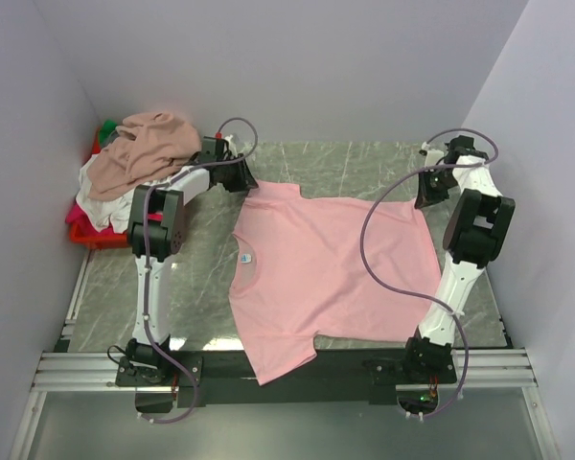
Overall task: Fold and stack the t-shirts
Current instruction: Flatten the tshirt out
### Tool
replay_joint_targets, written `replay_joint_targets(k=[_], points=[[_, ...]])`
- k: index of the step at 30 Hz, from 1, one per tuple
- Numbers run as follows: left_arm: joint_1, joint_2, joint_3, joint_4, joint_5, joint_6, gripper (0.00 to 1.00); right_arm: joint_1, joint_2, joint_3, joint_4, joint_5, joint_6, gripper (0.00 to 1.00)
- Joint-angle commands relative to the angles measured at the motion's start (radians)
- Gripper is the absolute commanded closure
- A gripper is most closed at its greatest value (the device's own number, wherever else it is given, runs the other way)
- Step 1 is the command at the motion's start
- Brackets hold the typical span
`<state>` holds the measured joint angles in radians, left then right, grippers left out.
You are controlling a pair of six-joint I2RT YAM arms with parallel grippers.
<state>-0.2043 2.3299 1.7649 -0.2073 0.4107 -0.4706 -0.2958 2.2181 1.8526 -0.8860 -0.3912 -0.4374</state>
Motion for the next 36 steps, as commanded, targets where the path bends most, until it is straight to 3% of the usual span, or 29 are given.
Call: replay_joint_targets(k=[1,4,8,18,27,36], points=[[0.019,0.025,0.067,0.014,-0.013,-0.029,0.56,-0.005,0.031,0.065,-0.039,-0.028,0.011,0.90],[0.034,0.040,0.093,0.016,-0.007,-0.040,0.47,-0.005,0.014,0.062,-0.024,-0.018,0.009,0.75],[0.045,0.091,0.162,-0.012,0.037,-0.037,0.46,-0.008,-0.008,0.063,-0.005,-0.014,0.019,0.65],[0.023,0.183,0.286,-0.093,0.117,0.036,0.49,-0.014,-0.026,0.097,-0.010,-0.052,0.045,0.63],[-0.029,0.201,0.335,-0.221,-0.116,0.124,0.54,-0.023,-0.057,0.070,-0.010,-0.078,0.043,0.62],[-0.070,0.232,0.383,-0.277,-0.193,0.174,0.67,-0.035,-0.060,0.083,-0.001,-0.060,0.040,0.61]])
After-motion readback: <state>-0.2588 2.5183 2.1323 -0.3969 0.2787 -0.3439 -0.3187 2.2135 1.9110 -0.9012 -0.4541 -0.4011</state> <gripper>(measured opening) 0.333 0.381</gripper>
